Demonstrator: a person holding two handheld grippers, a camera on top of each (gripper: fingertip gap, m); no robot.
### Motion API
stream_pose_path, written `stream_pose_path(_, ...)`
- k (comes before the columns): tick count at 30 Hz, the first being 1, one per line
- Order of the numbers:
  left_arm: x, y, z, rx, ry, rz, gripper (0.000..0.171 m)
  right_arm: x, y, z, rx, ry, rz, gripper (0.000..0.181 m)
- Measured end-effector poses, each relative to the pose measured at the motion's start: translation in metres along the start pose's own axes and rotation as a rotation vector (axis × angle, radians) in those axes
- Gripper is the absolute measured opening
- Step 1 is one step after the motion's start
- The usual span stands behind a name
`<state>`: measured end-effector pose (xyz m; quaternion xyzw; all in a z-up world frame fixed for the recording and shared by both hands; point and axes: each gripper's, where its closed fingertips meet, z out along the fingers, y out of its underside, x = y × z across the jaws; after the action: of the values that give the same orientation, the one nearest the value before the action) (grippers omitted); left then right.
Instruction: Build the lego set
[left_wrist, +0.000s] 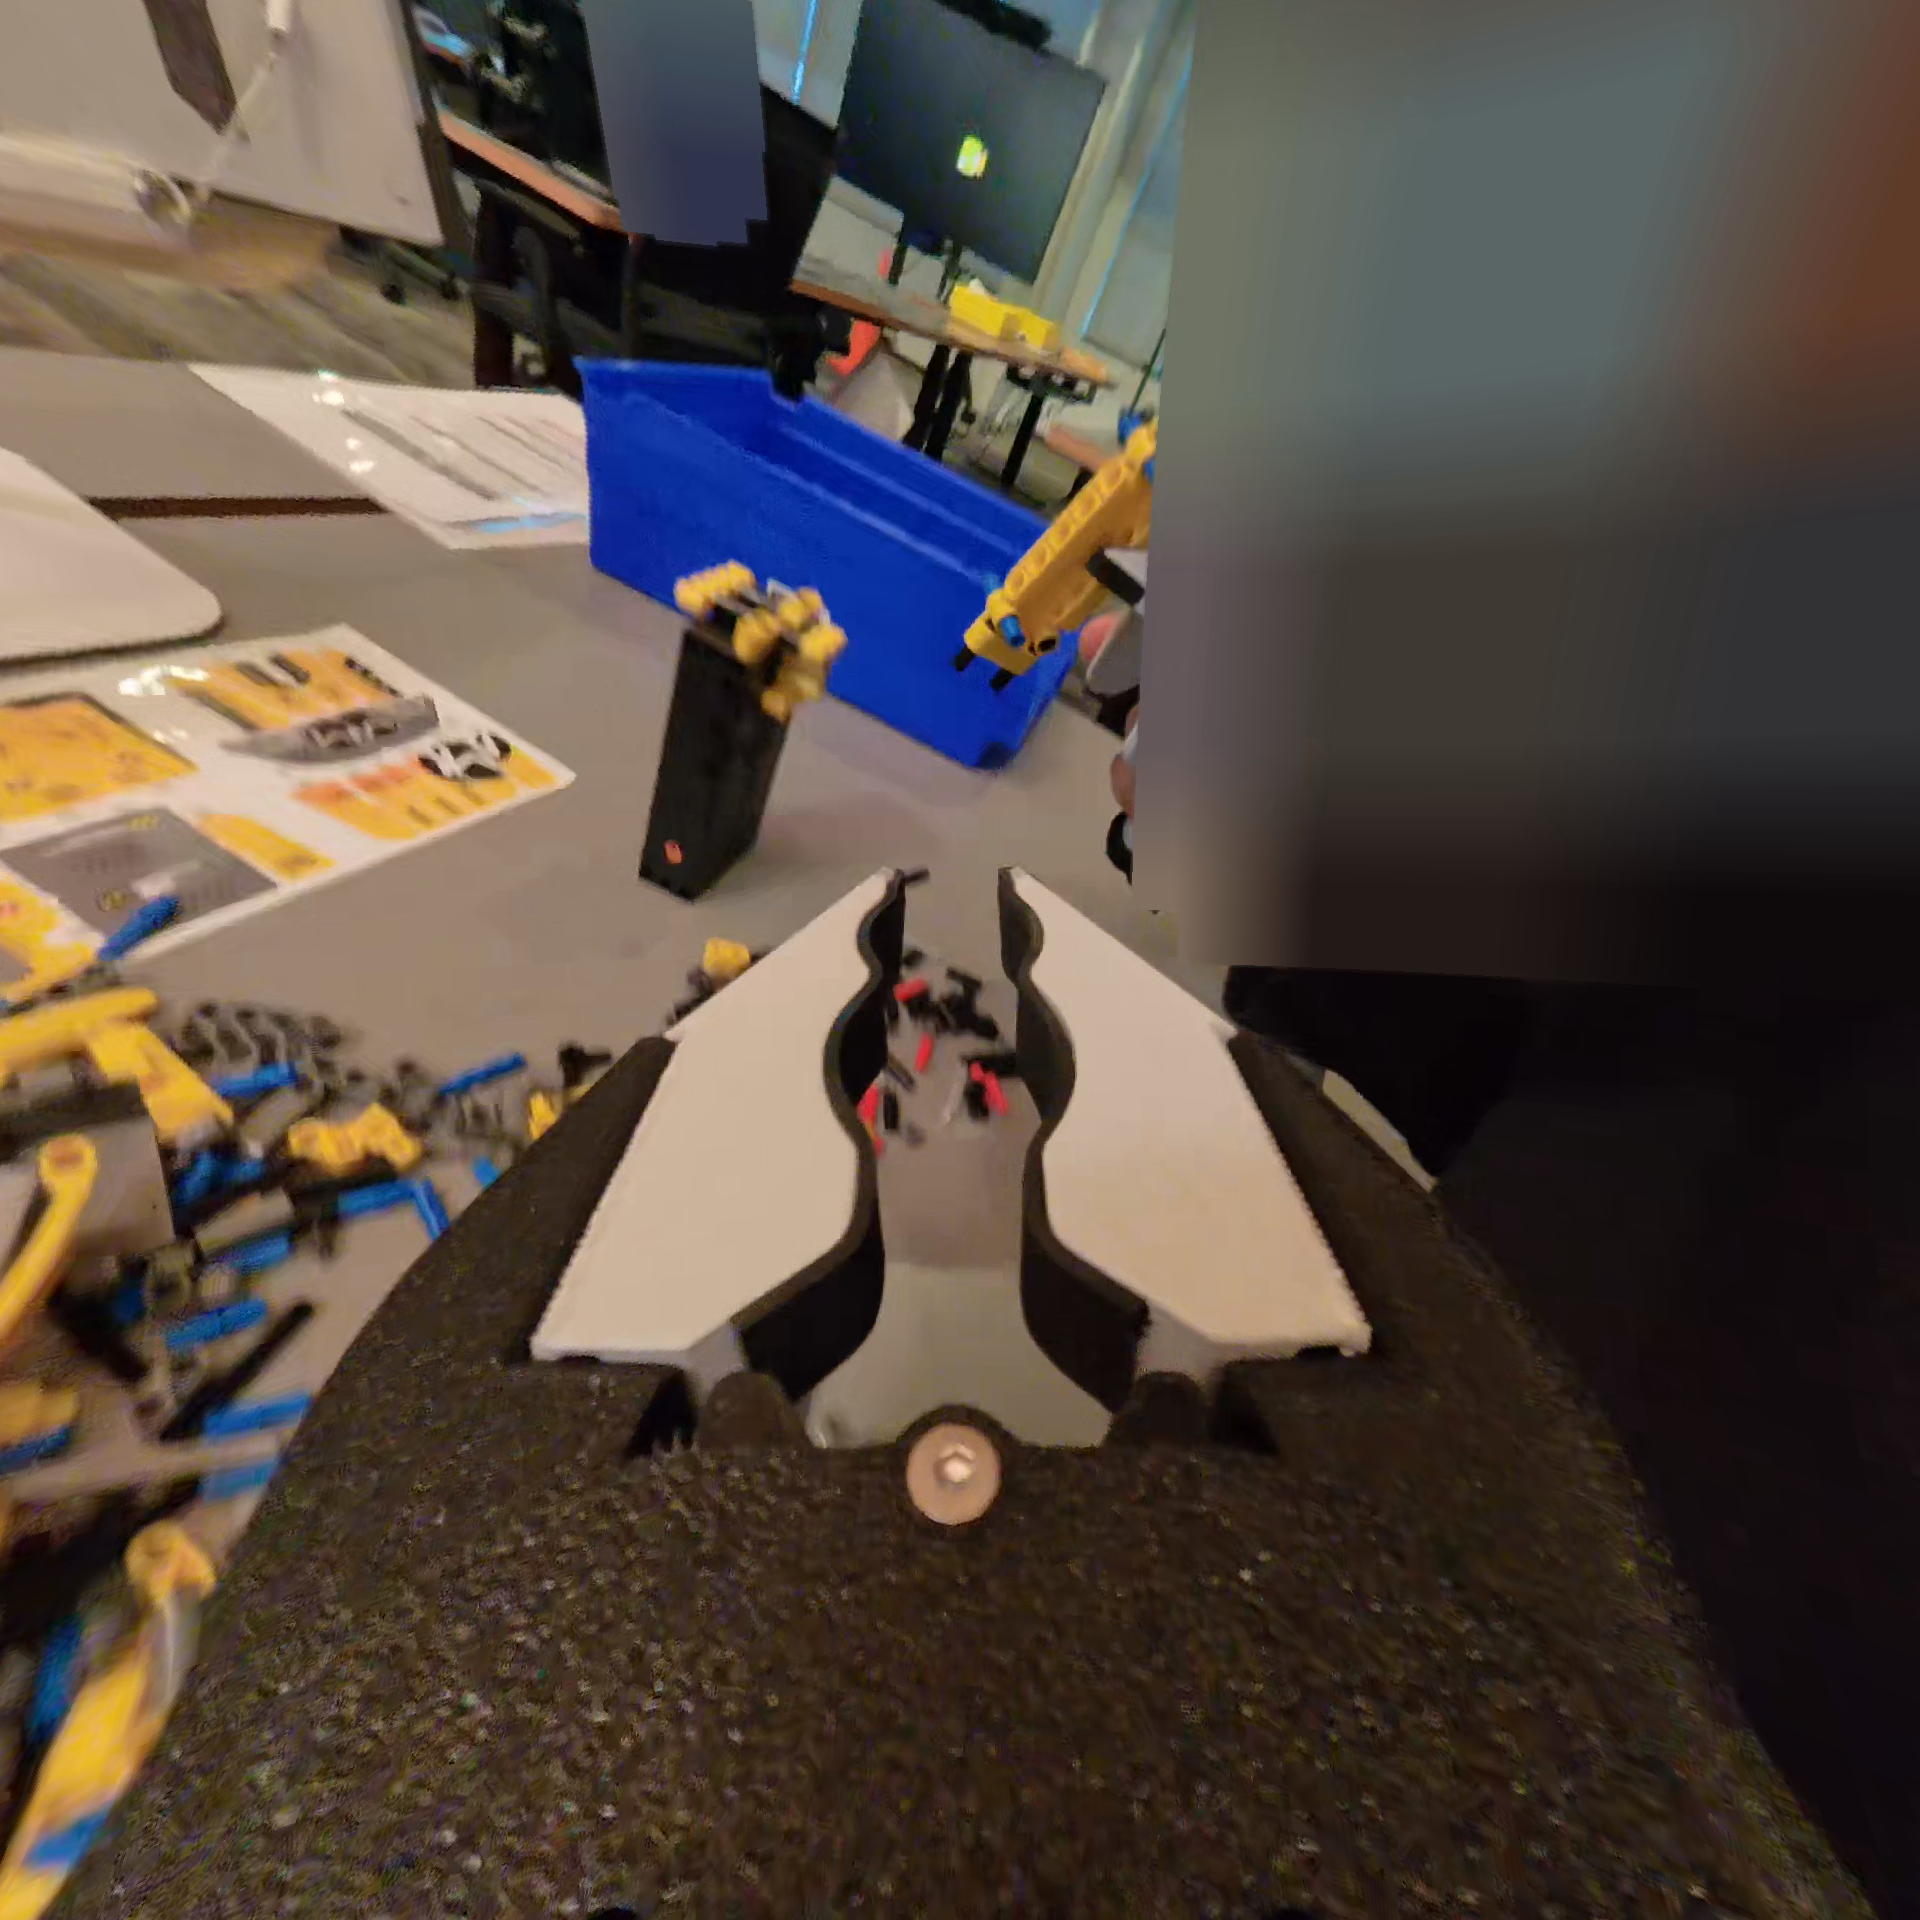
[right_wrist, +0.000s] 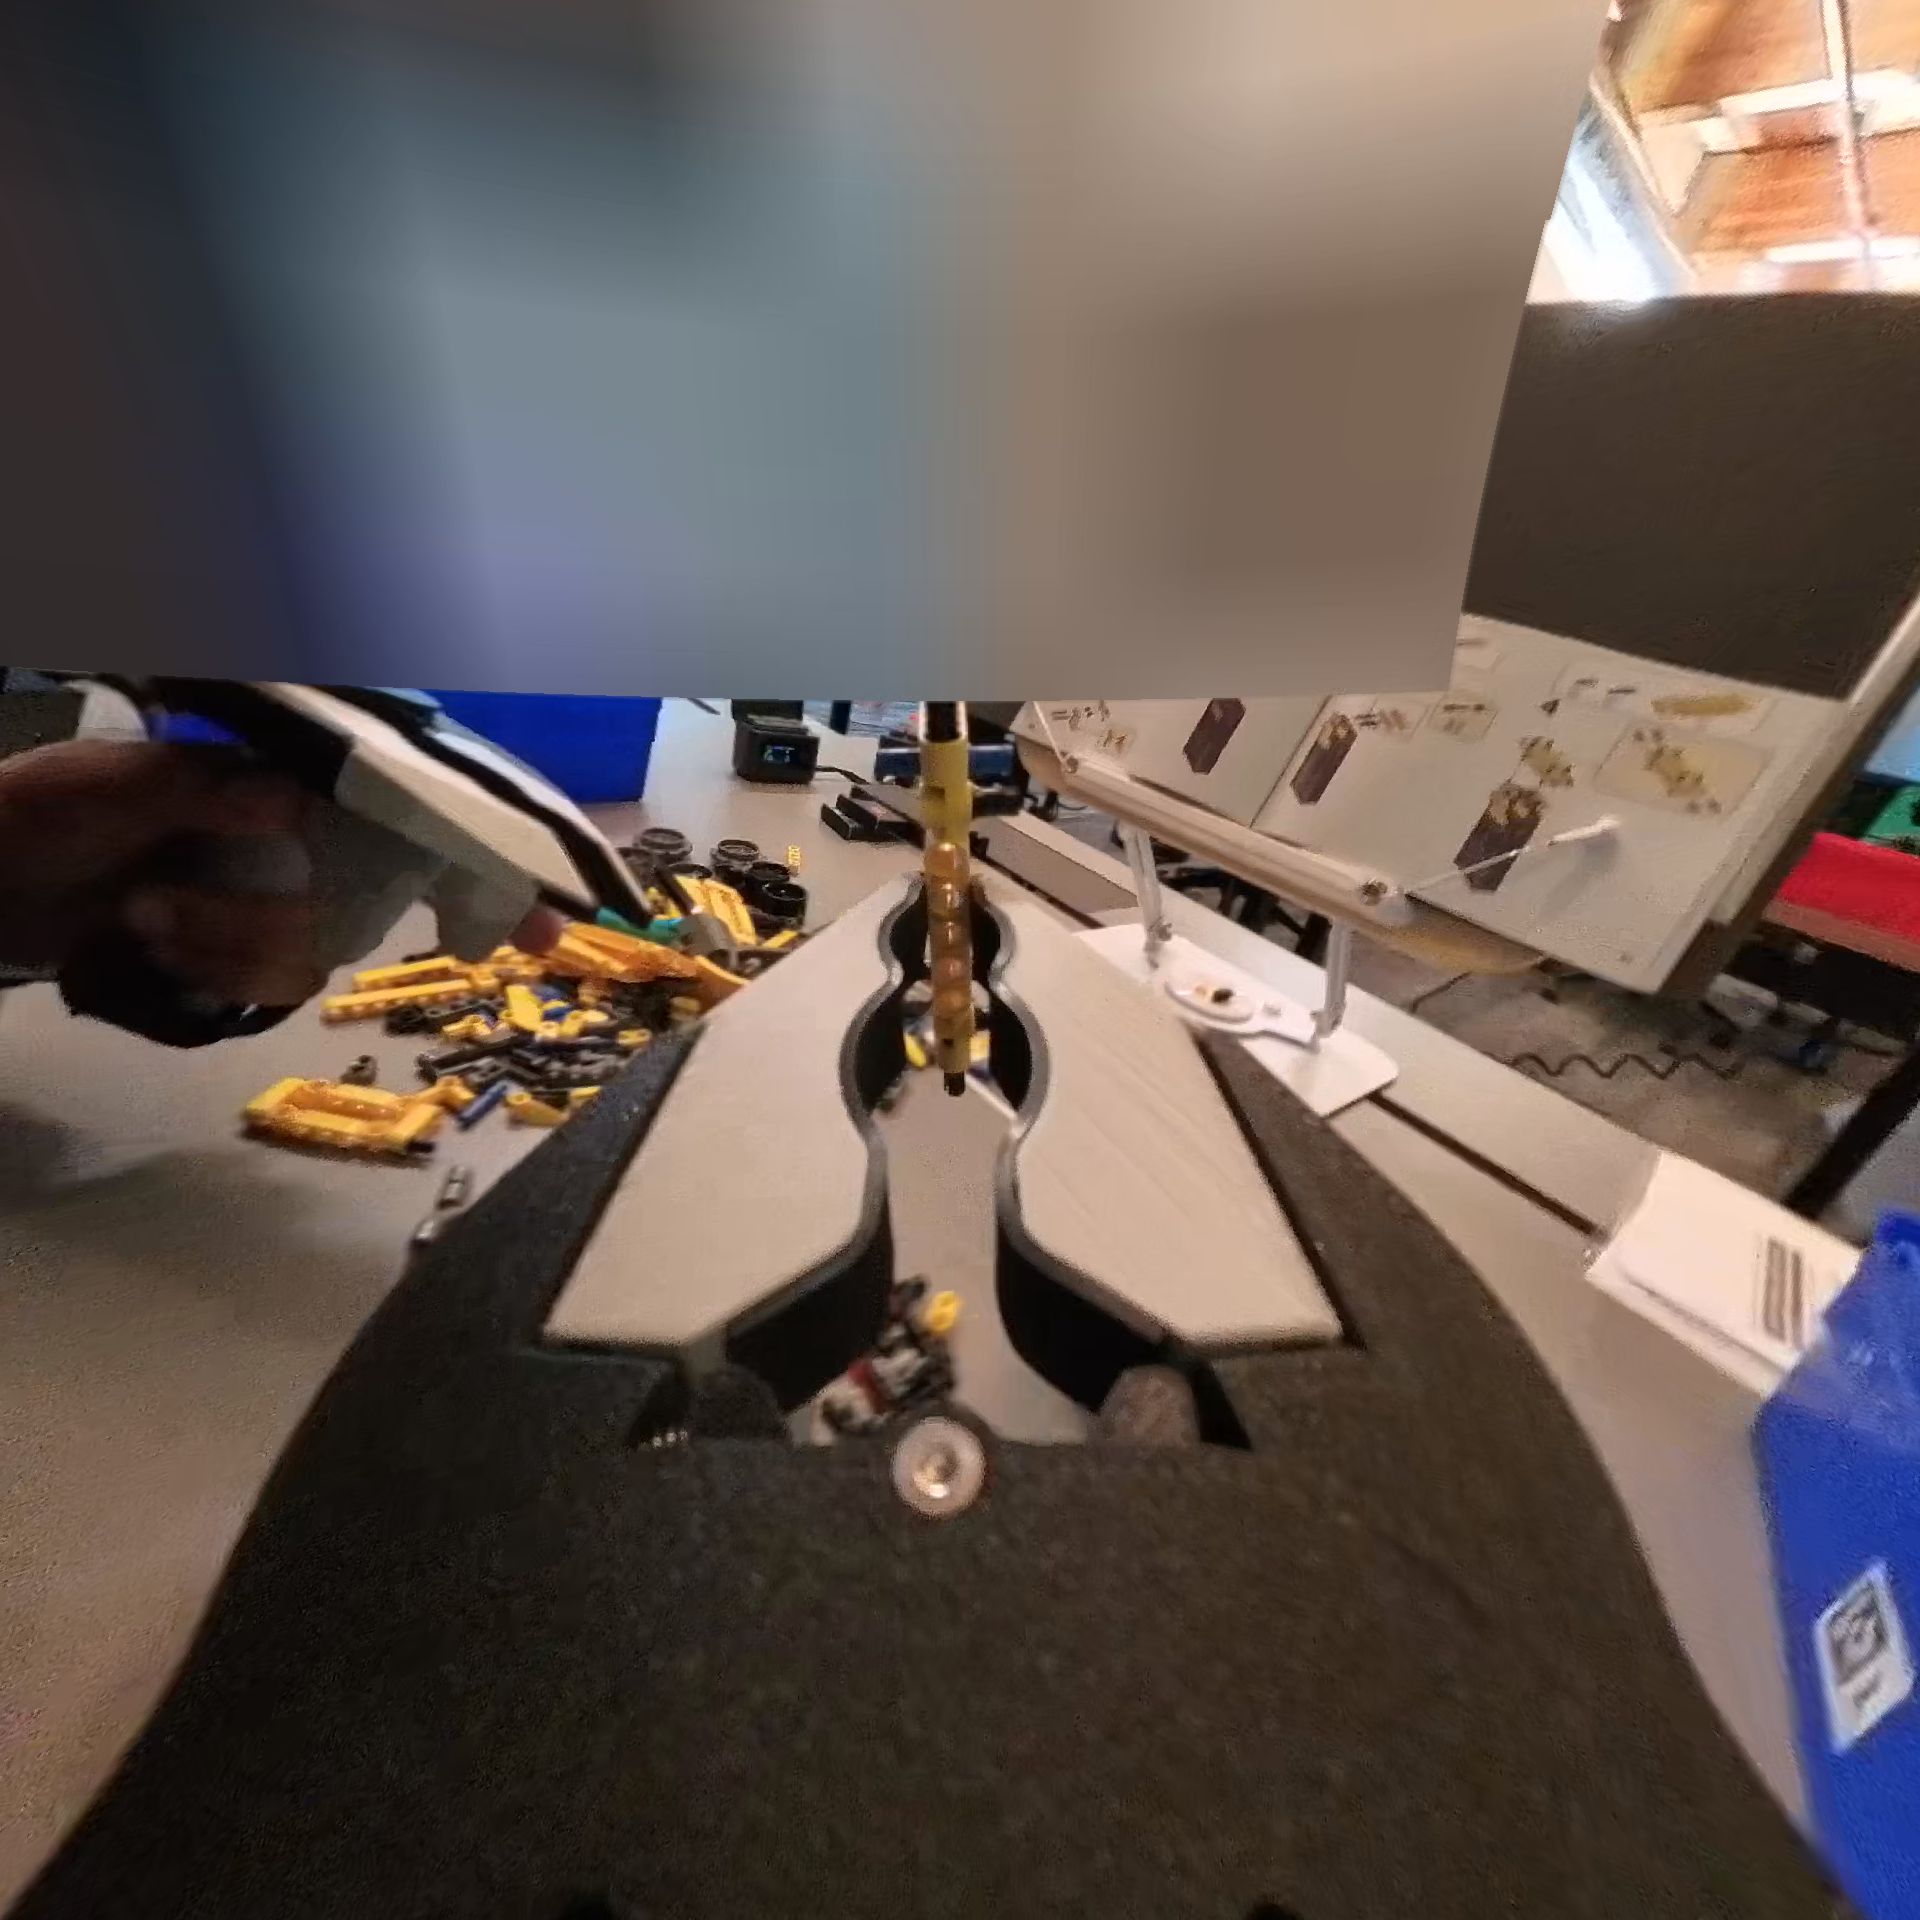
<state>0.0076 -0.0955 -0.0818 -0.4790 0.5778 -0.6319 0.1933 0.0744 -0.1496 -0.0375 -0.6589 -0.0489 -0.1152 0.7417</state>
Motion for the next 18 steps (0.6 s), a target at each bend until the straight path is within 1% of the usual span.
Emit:
stream_pose_path(4,-0.027,-0.043,0.022,0.096,0.012,-0.061,0.023,0.041,-0.012,0.017,0.039,-0.102,0.074,0.007)
stream_pose_path(7,-0.035,-0.062,0.033,0.185,0.034,-0.065,0.024,0.055,-0.023,0.026,0.087,-0.158,0.092,0.007)
stream_pose_path(9,-0.039,-0.063,0.043,0.192,0.044,-0.042,0.025,0.056,-0.031,0.027,0.160,-0.165,0.075,0.007)
stream_pose_path(12,-0.033,-0.058,0.058,0.122,0.126,-0.058,0.027,0.053,-0.034,0.020,0.248,-0.157,0.098,0.007)
stream_pose_path(14,-0.027,-0.057,0.066,0.098,0.176,-0.064,0.028,0.048,-0.031,0.015,0.275,-0.183,0.096,0.007)
stream_pose_path(18,-0.033,-0.044,0.078,0.033,0.177,-0.019,0.029,0.048,-0.027,0.014,0.287,-0.187,0.111,0.007)
